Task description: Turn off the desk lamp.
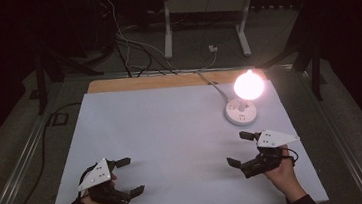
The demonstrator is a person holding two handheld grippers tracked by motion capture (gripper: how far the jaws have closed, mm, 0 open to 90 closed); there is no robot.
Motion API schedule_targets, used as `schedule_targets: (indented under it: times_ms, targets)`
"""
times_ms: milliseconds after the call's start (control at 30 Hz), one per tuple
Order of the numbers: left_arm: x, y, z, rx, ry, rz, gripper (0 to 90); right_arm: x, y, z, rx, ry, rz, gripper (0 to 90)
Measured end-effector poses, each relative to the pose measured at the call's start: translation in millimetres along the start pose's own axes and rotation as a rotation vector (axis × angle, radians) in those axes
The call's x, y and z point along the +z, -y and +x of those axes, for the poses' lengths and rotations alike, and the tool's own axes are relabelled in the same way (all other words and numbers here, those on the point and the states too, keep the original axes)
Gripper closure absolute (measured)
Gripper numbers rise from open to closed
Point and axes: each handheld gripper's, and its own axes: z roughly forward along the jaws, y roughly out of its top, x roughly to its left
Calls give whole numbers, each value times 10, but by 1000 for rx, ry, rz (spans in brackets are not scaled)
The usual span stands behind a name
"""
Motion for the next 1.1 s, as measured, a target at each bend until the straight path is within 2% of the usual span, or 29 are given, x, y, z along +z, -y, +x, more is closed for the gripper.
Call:
schedule_targets:
  times_ms: [333,800,900,1100]
  targets:
    - [3,1,-5,3,0,4,4,-5,-30,-257,25,64,-25,0]
    - [2,0,-4,-1,0,3,4,-46,-21,-627,58,176,-24,0]
    - [2,2,-2,0,0,6,4,-42,-19,-702,74,206,-20,0]
    - [2,2,-1,-1,1,7,4,-17,2,-860,125,229,-20,0]
